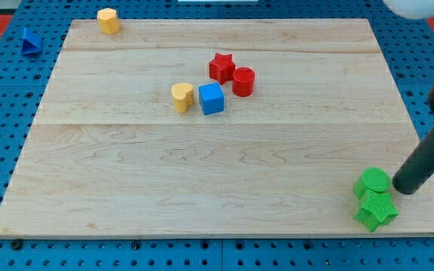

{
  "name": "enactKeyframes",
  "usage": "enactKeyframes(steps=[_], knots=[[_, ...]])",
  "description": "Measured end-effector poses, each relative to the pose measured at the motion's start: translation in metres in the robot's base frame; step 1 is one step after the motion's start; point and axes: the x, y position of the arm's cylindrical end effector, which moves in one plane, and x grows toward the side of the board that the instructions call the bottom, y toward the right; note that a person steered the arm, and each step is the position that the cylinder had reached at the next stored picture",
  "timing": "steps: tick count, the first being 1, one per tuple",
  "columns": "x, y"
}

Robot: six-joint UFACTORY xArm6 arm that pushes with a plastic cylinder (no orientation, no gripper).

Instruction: Push the green circle below the red circle

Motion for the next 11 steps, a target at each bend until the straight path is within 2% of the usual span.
enactKeyframes(steps=[2,4,5,6,8,9,10,11], knots=[[-0.034,-0.074],[-0.006,-0.092],[-0.028,-0.143],[-0.078,-0.176],[-0.046,-0.217],[-0.075,-0.246],[-0.11,-0.228],[-0.11,-0.184]])
